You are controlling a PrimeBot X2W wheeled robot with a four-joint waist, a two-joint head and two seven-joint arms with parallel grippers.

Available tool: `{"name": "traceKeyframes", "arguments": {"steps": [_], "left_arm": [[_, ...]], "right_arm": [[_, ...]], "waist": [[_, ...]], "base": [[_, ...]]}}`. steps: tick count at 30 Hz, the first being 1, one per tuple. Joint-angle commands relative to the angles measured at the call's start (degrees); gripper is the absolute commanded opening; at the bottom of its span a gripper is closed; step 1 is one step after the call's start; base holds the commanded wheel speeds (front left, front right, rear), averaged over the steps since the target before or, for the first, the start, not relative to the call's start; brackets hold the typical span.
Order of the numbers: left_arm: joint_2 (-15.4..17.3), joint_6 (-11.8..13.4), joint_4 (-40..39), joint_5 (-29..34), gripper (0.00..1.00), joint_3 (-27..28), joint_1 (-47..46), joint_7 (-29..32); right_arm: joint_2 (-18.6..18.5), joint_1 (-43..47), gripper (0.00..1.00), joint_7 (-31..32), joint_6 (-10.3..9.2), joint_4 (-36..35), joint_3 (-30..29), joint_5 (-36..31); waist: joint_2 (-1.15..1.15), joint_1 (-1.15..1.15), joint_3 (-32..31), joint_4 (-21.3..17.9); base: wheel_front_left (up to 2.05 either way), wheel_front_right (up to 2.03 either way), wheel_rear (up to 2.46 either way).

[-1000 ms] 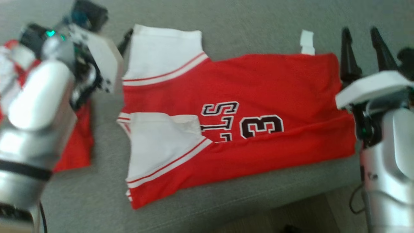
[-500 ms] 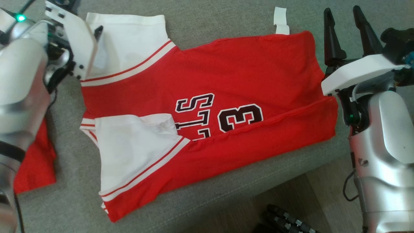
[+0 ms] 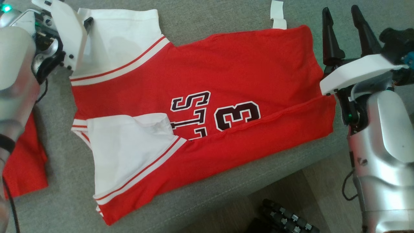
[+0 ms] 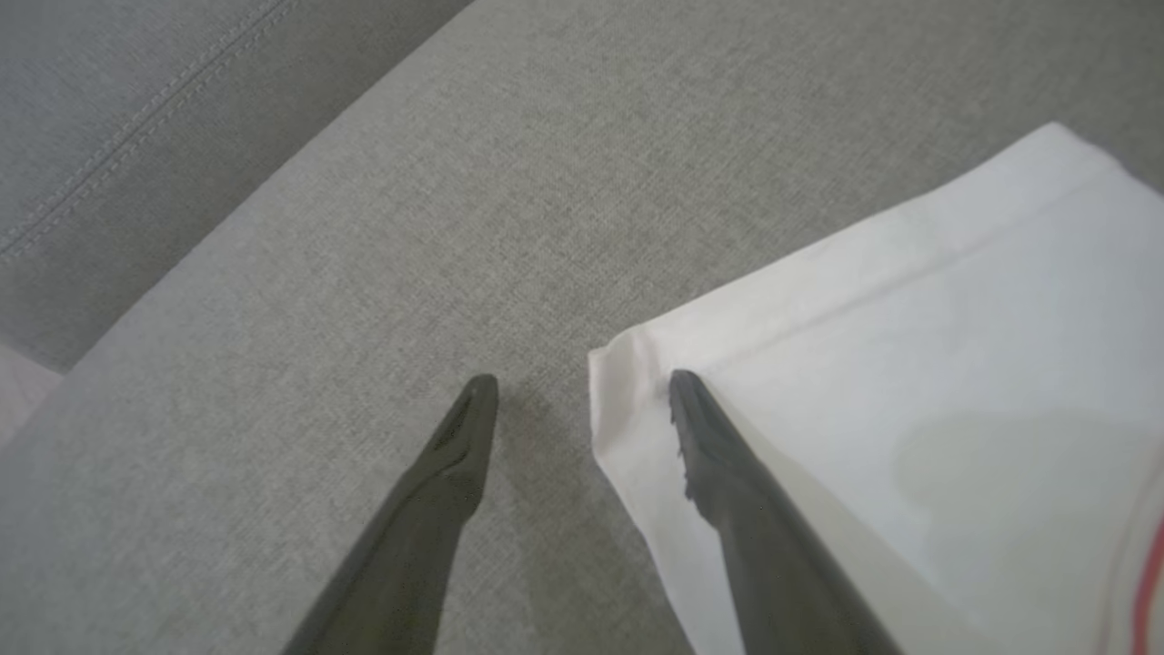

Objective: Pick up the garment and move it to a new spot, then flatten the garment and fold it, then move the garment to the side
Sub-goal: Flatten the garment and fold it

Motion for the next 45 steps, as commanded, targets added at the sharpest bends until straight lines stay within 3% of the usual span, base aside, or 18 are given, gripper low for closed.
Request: {"name": "traceKeyframes", "arguments": {"steps": [1, 2, 3, 9, 16, 21, 32, 45], "left_arm": [[2.0, 0.1, -1.0, -1.1, 0.73, 0.6, -3.0, 0.8], [2.0, 0.1, -1.0, -1.9, 0.31, 0.2, -3.1, 1.1], [1.9, 0.1, -1.2, -2.8, 0.00, -0.3, -3.2, 1.4], [0.4, 0.1, -1.2, -6.0, 0.00, -0.1, -3.7, -2.4], [-3.0, 0.2, -3.4, -7.3, 0.00, 1.5, -3.1, -11.0], [-3.7, 0.7, -7.4, -7.1, 0.00, 1.3, -1.4, -14.2], [-1.6, 3.3, -18.4, -7.1, 0.00, 0.1, 3.4, -13.4], [0.7, 5.9, -25.5, -7.3, 0.00, 0.4, 3.3, -11.1]], "right_arm": [[0.1, -1.7, 1.00, -0.4, 0.37, -1.8, 0.5, 0.2], [0.0, -1.7, 1.00, -0.3, 0.37, -1.7, 0.3, 0.1], [-0.1, -1.8, 1.00, -0.4, 0.37, -1.6, 0.1, 0.1], [-1.2, -2.1, 1.00, 0.7, 0.37, 0.7, -1.5, 0.6], [-4.5, -2.6, 1.00, 5.4, 0.37, 6.9, -4.8, 2.7], [-6.8, -2.9, 1.00, 9.9, 0.37, 12.1, -7.4, 2.0], [-9.4, -5.3, 1.00, 16.2, 0.37, 20.3, -8.8, -2.0], [-9.8, -9.9, 1.00, 19.0, 0.37, 27.3, -9.5, -5.3]], "waist": [[0.00, 0.00, 0.2, 0.1], [0.00, 0.00, 0.2, 0.2], [0.00, 0.00, 0.2, 0.4], [0.00, 0.00, -1.1, 2.8], [0.00, 0.00, -4.7, 7.8], [0.00, 0.00, -6.8, 11.4], [0.00, 0.00, -7.3, 15.1], [0.00, 0.00, -4.7, 16.2]], "base": [[0.00, 0.00, 0.00], [0.00, 0.00, 0.00], [0.00, 0.00, 0.00], [0.00, 0.00, 0.00], [0.00, 0.00, 0.00], [0.00, 0.00, 0.00], [0.00, 0.00, 0.00], [0.00, 0.00, 0.00]]}}
